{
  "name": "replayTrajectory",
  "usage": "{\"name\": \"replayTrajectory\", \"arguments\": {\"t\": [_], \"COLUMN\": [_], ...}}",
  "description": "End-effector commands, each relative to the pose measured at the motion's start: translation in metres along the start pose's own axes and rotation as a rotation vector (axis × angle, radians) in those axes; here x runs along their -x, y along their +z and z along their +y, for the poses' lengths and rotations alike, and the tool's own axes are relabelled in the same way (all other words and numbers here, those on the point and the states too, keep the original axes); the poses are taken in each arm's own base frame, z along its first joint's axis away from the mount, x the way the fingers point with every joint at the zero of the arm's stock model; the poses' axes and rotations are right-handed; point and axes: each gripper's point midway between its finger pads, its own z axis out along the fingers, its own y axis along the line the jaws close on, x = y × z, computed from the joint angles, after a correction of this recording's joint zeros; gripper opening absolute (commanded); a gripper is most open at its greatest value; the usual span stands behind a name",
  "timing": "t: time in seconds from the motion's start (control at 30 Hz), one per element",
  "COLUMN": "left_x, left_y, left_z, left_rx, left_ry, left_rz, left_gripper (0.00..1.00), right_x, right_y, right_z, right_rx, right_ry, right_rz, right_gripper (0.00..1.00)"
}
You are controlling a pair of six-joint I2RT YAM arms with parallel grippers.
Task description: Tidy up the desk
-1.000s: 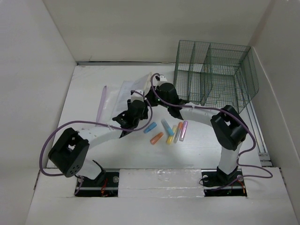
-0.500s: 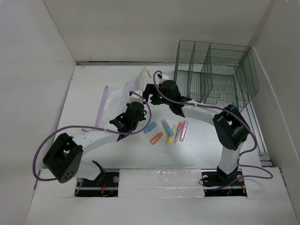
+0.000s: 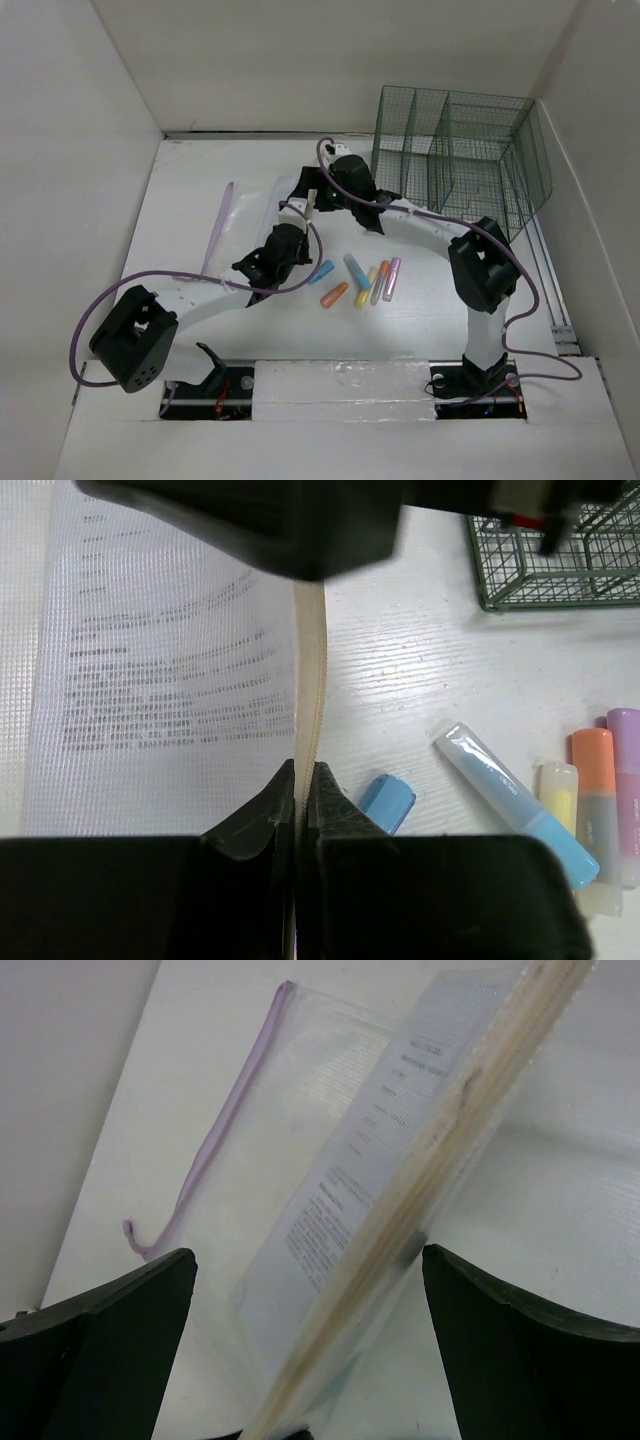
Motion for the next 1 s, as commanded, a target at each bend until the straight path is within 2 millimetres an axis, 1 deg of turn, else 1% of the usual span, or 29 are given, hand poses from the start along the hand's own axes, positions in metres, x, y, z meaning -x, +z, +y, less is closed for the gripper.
{"name": "replayTrajectory", "arguments": {"t": [0.0,0.03,0.1,0.17,0.2,0.27,0.3,0.33,0.37,0.43,0.47,0.5,0.57,0.6,0.67,0.7,0.73,0.77,0.8,0.83,0.87,0.9,0.93,0.97], "left_x": [0.021,0.021,0.025,0.025,0.025,0.025,0.026,0.027,0.027,0.029,0.028,0.029,0.031,0.032,0.034,0.035,0.038,0.043,0.047,0.05,0.061,0.066,0.073,0.087], "left_y": [0.0,-0.001,-0.002,-0.003,-0.003,-0.003,-0.003,-0.002,-0.002,-0.001,-0.001,0.0,0.0,0.001,0.0,0.0,-0.001,-0.005,-0.008,-0.011,-0.02,-0.025,-0.03,-0.043], "left_z": [-0.012,-0.012,-0.014,-0.014,-0.013,-0.012,-0.012,-0.011,-0.011,-0.011,-0.012,-0.012,-0.012,-0.011,-0.008,-0.007,-0.006,-0.005,-0.004,0.0,0.001,0.003,0.009,0.011], "left_rx": [-0.049,-0.051,-0.06,-0.06,-0.059,-0.051,-0.051,-0.046,-0.045,-0.041,-0.04,-0.039,-0.036,-0.029,-0.011,-0.006,0.004,0.008,0.014,0.029,0.026,0.034,0.057,0.051], "left_ry": [-0.02,-0.022,-0.025,-0.024,-0.024,-0.024,-0.025,-0.029,-0.028,-0.03,-0.031,-0.031,-0.035,-0.036,-0.043,-0.044,-0.049,-0.06,-0.074,-0.085,-0.107,-0.126,-0.145,-0.176], "left_rz": [-0.08,-0.08,-0.091,-0.091,-0.091,-0.093,-0.096,-0.099,-0.098,-0.104,-0.103,-0.103,-0.109,-0.11,-0.115,-0.12,-0.126,-0.139,-0.149,-0.162,-0.197,-0.21,-0.235,-0.278], "left_gripper": [0.0,0.0,0.0,0.0,0.0,0.0,0.0,0.0,0.0,0.0,0.0,0.0,0.0,0.0,0.0,0.0,0.0,0.12,0.19,0.25,0.4,0.46,0.52,0.59], "right_x": [-0.001,-0.002,-0.012,-0.018,-0.022,-0.027,-0.028,-0.031,-0.033,-0.034,-0.041,-0.041,-0.042,-0.042,-0.037,-0.034,-0.031,-0.028,-0.019,-0.014,-0.006,0.002,0.017,0.025], "right_y": [0.012,0.014,0.018,0.02,0.021,0.023,0.024,0.023,0.023,0.023,0.022,0.022,0.02,0.019,0.018,0.017,0.017,0.017,0.016,0.015,0.013,0.01,0.006,0.003], "right_z": [0.002,-0.005,-0.01,-0.013,-0.014,-0.016,-0.017,-0.012,-0.013,-0.015,-0.012,-0.013,-0.013,-0.013,-0.01,-0.01,-0.008,-0.007,-0.001,0.003,0.008,0.016,0.027,0.033], "right_rx": [-0.006,-0.019,-0.016,-0.018,-0.015,-0.015,-0.016,-0.009,-0.012,-0.014,-0.011,-0.014,-0.014,-0.011,-0.007,-0.01,-0.008,-0.002,0.01,0.017,0.03,0.051,0.077,0.087], "right_ry": [-0.02,-0.01,0.012,0.031,0.034,0.04,0.043,0.037,0.041,0.044,0.041,0.041,0.047,0.047,0.043,0.04,0.036,0.029,0.023,0.018,0.0,-0.011,-0.024,-0.038], "right_rz": [0.035,0.039,0.046,0.054,0.066,0.077,0.08,0.083,0.087,0.087,0.097,0.096,0.098,0.094,0.082,0.071,0.063,0.056,0.036,0.025,0.011,-0.003,-0.031,-0.044], "right_gripper": [1.0,1.0,0.99,0.96,0.93,0.92,0.88,0.82,0.82,0.75,0.72,0.65,0.59,0.48,0.36,0.23,0.18,0.15,0.07,0.03,0.01,0.0,0.0,0.0]}}
